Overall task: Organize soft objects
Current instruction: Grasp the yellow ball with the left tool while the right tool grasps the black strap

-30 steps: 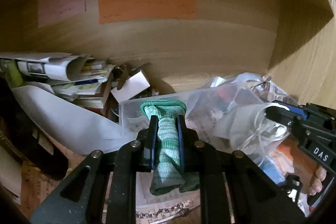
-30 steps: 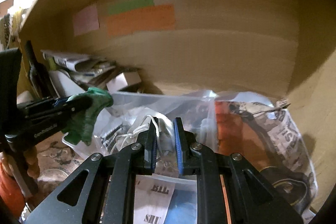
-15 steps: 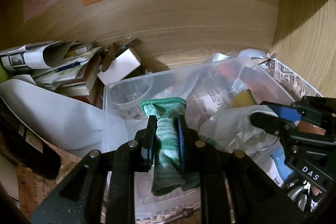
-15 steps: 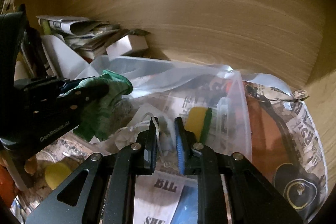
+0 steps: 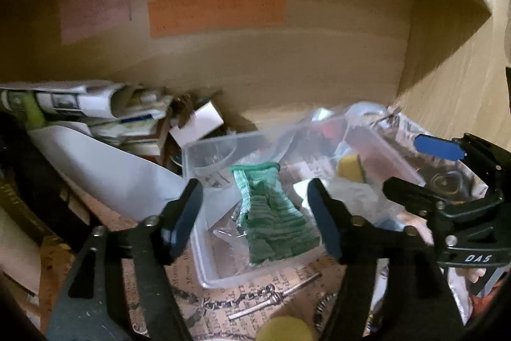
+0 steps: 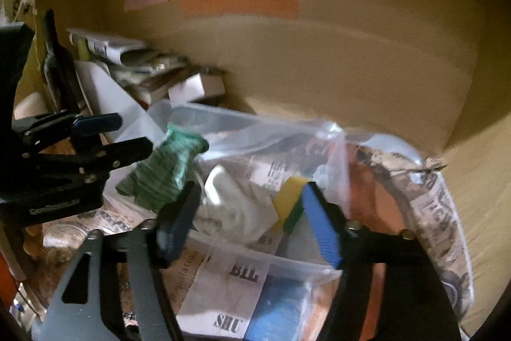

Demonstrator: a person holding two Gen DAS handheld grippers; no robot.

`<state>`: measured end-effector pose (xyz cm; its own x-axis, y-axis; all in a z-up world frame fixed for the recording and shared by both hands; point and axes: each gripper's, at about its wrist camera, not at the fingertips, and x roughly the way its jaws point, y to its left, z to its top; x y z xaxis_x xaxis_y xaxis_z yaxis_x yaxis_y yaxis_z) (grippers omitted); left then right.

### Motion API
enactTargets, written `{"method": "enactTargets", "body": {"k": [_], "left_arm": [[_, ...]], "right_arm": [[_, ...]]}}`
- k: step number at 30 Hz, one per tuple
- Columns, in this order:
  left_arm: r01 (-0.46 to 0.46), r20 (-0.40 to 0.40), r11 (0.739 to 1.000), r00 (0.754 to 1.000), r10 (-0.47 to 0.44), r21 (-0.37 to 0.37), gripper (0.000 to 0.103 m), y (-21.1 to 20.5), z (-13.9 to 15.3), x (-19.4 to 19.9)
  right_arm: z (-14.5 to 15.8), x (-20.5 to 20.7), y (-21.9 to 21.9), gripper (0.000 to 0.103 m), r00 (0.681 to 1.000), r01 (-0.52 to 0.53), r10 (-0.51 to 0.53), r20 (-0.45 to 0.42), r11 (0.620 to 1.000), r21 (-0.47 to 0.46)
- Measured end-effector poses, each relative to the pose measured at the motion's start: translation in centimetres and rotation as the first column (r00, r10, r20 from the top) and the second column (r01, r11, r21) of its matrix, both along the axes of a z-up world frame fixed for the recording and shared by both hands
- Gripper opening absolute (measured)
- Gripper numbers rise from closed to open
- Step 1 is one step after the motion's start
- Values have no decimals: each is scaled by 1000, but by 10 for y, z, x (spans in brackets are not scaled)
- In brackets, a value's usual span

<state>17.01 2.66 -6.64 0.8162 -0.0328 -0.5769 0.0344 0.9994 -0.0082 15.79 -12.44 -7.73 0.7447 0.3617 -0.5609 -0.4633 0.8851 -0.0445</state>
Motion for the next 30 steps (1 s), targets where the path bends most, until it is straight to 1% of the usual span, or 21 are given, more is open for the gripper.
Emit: {"method": "enactTargets", "body": {"k": [1,2,4,6,7,8,13,16,22,26,30], "left_arm": [[-1,14,1000,1000,2,-6,76,1,4,-6],[-2,29,1000,1000,3,-11,80,3,9,-12],[-5,56,1000,998,6,-16,87,5,17,-25],[-8,76,1000,997,9,-18,95,5,23,-36],[-9,84,1000,996,11,-19,97,6,25,-41],[-10,92,1000,996,11,-21,99,6,27,-46],[-10,98,1000,995,11,-4,101,6,26,-72],[-7,75,1000,997,7,7,101,4,18,-81],[-8,-13,1000,1000,8,-4,101,4,-9,-97],[-28,-70,1000,997,27,-10,101,8,-31,-103],[-44,-127,998,991,38,-45,101,13,-50,-108]], "right_arm": [[6,-6,-3,81,1000,6,-6,20,1000,15],[9,-9,-4,84,999,10,-11,34,1000,22],[17,-18,-8,86,998,18,-20,57,999,37],[23,-27,-13,92,997,21,-26,75,998,57],[25,-33,-16,98,996,25,-31,86,997,71],[27,-37,-19,101,995,27,-34,92,997,78],[26,-61,-27,103,993,24,-33,111,996,86],[21,-72,-31,103,995,20,-29,99,996,85],[5,-96,-31,103,999,12,-17,52,996,84],[-14,-102,-26,103,1000,-5,8,-24,995,97],[-33,-106,-22,103,995,-12,21,-102,995,96]]}}
